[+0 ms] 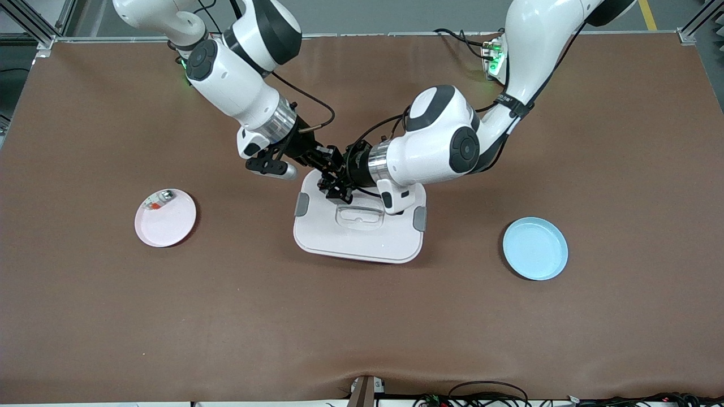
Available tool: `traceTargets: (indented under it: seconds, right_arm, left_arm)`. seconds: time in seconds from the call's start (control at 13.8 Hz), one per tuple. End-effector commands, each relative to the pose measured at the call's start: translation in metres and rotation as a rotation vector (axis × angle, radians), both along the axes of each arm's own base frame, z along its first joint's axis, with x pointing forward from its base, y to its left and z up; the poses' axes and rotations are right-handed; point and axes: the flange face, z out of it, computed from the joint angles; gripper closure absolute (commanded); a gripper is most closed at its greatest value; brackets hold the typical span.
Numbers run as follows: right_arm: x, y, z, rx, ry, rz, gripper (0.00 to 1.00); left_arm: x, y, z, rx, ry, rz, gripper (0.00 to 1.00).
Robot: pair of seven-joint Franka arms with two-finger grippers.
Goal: Transfer orange switch to right arm and place
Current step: 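Grasp the switch with the right gripper and open the left gripper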
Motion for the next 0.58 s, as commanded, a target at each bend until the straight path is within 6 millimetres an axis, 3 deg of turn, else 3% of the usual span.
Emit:
traceTargets:
  seconds: [0.0, 0.29, 0.51]
  right_arm:
    - [0.003, 0.003, 0.019, 0.015, 0.053, 0.035, 1.0]
    - [0.017, -0.017, 0.053, -0.017, 0.127, 0.086, 1.0]
    - [0.023, -0.036, 0.074, -0.126, 0.12, 0.202, 1.0]
  left_arm:
    - [0.004, -0.003, 0.015, -0.029, -0.014, 0.021, 0.0]
    - [0.015, 0.009, 0.037, -0.037, -0.058, 0.039, 0.0]
    - [0.033, 0.036, 0.053, 0.002, -0.126, 0.072, 0.0]
